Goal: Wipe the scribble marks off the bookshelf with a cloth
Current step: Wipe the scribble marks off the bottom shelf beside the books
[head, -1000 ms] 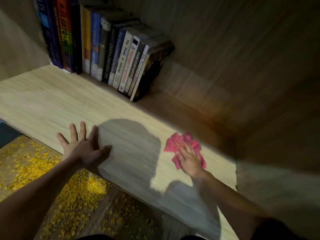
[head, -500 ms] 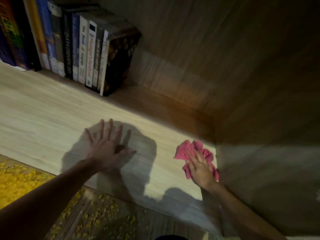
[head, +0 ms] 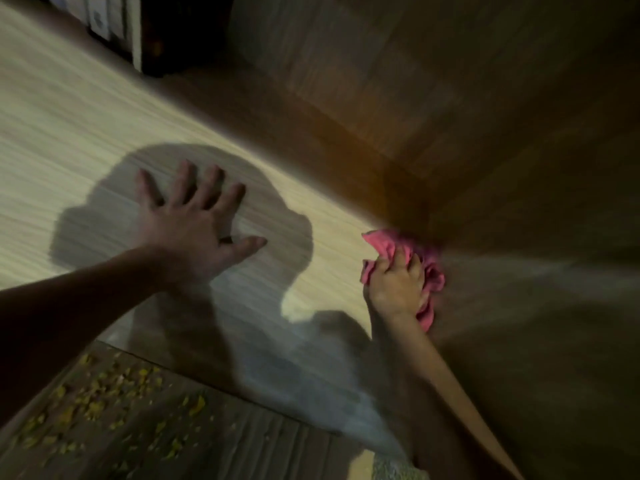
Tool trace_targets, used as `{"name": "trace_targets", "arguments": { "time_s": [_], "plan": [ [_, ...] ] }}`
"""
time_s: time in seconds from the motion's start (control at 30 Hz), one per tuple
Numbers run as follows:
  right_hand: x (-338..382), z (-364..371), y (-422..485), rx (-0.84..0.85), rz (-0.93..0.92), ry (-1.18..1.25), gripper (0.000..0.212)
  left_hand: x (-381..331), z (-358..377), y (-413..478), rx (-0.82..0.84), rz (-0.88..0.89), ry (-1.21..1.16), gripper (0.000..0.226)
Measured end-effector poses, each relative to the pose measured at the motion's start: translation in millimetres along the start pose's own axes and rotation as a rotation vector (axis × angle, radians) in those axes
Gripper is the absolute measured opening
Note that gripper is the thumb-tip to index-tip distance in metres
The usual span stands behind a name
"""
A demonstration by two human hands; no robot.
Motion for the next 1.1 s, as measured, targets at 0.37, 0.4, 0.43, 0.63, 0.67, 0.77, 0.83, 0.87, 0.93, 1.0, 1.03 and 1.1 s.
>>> {"name": "trace_targets", "arguments": {
  "time_s": [0.37, 0.4, 0.43, 0.63, 0.67, 0.77, 0.83, 0.87, 0.93, 1.0, 1.03, 1.1],
  "plan": [
    [48.6, -28.1, 166.0, -0.022, -0.234, -0.239, 0.071, -7.0, -0.2, 3.9, 0.015, -0.044, 0.044, 0.090],
    [61.3, -29.2, 165.5, 0.019, -0.241, -0.224, 0.064, -7.1, 1.1, 4.2, 0.015, -0.043, 0.046, 0.090],
    [74.6, -29.5, 161.4, 0.028, -0.259, -0.217, 0.052, -7.1, 1.6, 4.9, 0.014, -0.043, 0.047, 0.089],
    [200.6, 7.3, 128.5, -0.022, -0.477, -0.265, 0.047, -8.3, 0.2, 5.6, 0.035, -0.041, 0.060, 0.089],
    [219.6, 18.5, 119.5, 0.051, -0.550, -0.225, 0.055, -7.5, 0.3, 6.5, 0.037, -0.044, 0.060, 0.089],
    [230.2, 35.5, 76.0, 0.288, -0.856, 0.000, 0.051, -6.4, -4.6, 7.1, 0.041, -0.032, -0.007, 0.093],
    [193.2, 29.0, 54.7, 0.343, -0.956, 0.073, 0.043, -1.6, -9.8, 0.1, 0.038, 0.033, -0.113, 0.101],
    [171.5, 21.4, 49.8, 0.307, -0.963, 0.096, 0.041, 6.0, -12.4, -5.5, 0.029, 0.067, -0.146, 0.103],
    [129.9, 11.5, 65.0, 0.215, -0.927, 0.103, 0.037, 36.4, -17.4, -21.2, -0.026, 0.064, -0.151, 0.101],
    [93.7, 4.1, 96.3, 0.108, -0.812, -0.053, 0.037, 80.8, -23.5, -41.3, -0.082, -0.063, -0.114, 0.099],
    [80.3, -1.3, 109.2, 0.077, -0.739, -0.123, 0.039, 99.5, -25.8, -50.0, -0.097, -0.133, -0.077, 0.097],
    [63.9, -8.8, 128.7, 0.015, -0.667, -0.215, 0.043, 118.0, -28.8, -60.8, -0.087, -0.201, -0.009, 0.091]
  ]
}}
Point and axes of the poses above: each hand's wrist, its own y-axis towards the middle knuckle, its own z-axis out of the palm, x = y × z, the point moved 2 cm from there along y, towards the middle knuckle, and after that the axes turned 2 degrees about -z, right-handed, at the moved point
